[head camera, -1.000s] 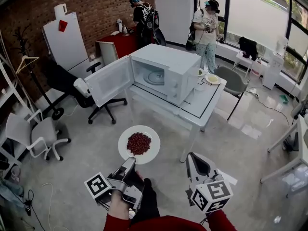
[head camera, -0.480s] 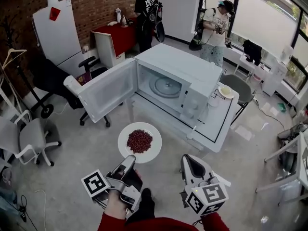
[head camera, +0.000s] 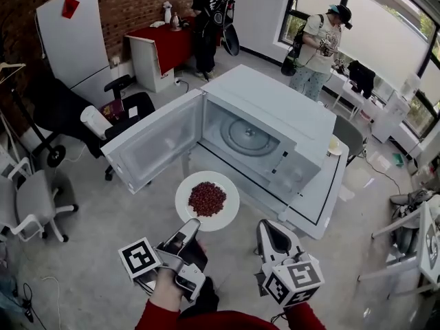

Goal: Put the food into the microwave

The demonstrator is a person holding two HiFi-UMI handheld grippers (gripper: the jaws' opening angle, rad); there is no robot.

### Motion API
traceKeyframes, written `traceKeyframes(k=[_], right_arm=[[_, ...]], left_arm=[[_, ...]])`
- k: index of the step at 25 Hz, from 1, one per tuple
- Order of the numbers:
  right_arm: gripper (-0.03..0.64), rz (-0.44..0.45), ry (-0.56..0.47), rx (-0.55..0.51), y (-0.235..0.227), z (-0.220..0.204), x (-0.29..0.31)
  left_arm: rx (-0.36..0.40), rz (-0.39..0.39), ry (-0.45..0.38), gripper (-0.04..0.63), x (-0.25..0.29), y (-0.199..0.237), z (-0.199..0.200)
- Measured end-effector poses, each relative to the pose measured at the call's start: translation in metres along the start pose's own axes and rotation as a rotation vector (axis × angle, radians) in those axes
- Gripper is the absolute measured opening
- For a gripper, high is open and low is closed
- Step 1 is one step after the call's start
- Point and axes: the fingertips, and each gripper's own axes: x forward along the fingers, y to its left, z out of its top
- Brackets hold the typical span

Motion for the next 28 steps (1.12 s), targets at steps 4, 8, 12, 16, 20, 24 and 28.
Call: traceKeyframes(k=[4,8,12,16,20,24,28], right_arm=[[0.014,-0.011,0.008,0.002,-0.006,-0.002,0.012],[0.012,-0.025,0.018,0.003,-0.009,-0.005,0.022],[0.014,-0.042,0.034,0.000,-0.010,-0.008,0.030],[0.014,-0.048,0.056,-0.014,-0.012,-0.011,0.034],[0.014,-0.050,0.087,-0.030,-0.011,-0.017,0.045],[0.014,-0.060,0.105,-0.053,-0.014,-0.027,0.059],[0.014,-0.063,0.107,-0.067,-0.013,-0.033,0.073]], left_arm=[[-0.011,-0.004,0.024,0.025,0.014,0.006,0.001],[-0.028,-0.002,0.046,0.025,0.023,0.011,0.003],[-0.034,-0.002,0.063,0.025,0.031,0.015,0.007],[-0.034,-0.008,0.068,0.025,0.038,0.017,0.009],[-0.023,-0.008,0.056,0.025,0.045,0.019,0.018],[-0.032,-0.019,0.044,0.025,0.050,0.027,0.024],[-0.043,-0.012,0.037,0.025,0.055,0.038,0.029]])
